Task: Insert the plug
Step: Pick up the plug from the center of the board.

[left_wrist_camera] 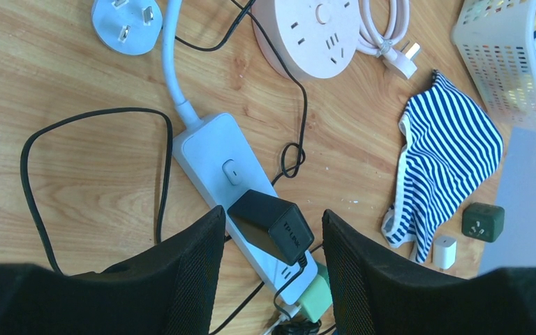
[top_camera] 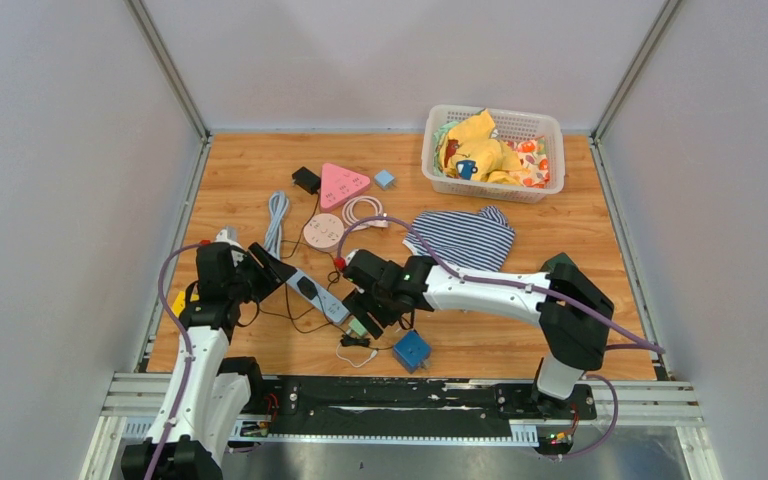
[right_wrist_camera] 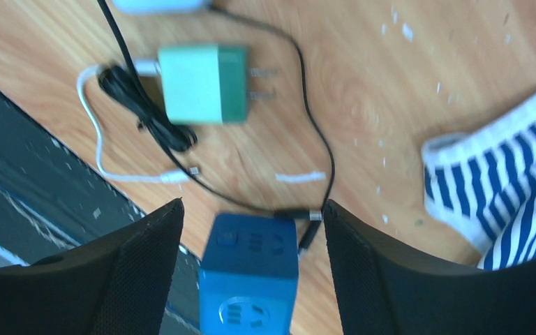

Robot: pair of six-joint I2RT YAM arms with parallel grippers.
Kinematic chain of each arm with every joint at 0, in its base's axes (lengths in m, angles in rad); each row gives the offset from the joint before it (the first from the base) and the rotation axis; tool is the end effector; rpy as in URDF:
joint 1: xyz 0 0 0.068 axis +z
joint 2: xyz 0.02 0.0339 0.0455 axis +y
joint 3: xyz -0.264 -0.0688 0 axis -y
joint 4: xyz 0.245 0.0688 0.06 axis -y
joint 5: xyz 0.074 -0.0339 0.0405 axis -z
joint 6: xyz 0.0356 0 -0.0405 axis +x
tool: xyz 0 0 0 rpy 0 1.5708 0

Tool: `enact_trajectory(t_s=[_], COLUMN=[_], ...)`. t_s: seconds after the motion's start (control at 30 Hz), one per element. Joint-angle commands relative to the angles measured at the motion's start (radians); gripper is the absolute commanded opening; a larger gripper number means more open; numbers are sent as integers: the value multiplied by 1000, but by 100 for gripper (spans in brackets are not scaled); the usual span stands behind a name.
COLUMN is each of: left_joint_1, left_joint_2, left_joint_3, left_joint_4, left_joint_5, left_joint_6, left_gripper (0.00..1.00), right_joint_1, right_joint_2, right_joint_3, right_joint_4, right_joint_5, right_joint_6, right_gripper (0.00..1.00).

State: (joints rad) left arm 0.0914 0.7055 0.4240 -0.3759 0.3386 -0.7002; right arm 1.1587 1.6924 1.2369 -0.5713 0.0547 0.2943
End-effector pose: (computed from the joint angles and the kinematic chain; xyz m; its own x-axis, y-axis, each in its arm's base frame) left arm 0.1566 0.0025 0.2085 -0.5786 -0.6634 -0.4745 -0.2577 0.7007 -0.6653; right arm 0.1440 0.3246 0.2279 -0.5901 -0.6268 -0.5089 -0.7653 0.6350 0.1054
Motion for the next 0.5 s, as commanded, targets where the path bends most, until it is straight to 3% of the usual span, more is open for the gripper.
enact_trajectory(t_s=[0.0,0.27,0.4,0.47], left_joint_1=[5,3,3,3], left_joint_2=[-12,-7,-16,-27], left_joint_3=[16,55,62,61], left_joint_4=[-12,-21,-43,-51], left_joint_5=[24,26,28,30], left_joint_6=[33,45,61,63], left_gripper=[56,55,55,55], right_joint_1=[7,7,7,7], right_joint_2=[-50,9,36,39], right_joint_3=[-65,-85,-74,-73], right_joint_4=[-175,-183,-197,-200], right_joint_5=[-68,-103,-77,-72], right_joint_6=[5,0,-5,-9], right_gripper=[76,77,70,58])
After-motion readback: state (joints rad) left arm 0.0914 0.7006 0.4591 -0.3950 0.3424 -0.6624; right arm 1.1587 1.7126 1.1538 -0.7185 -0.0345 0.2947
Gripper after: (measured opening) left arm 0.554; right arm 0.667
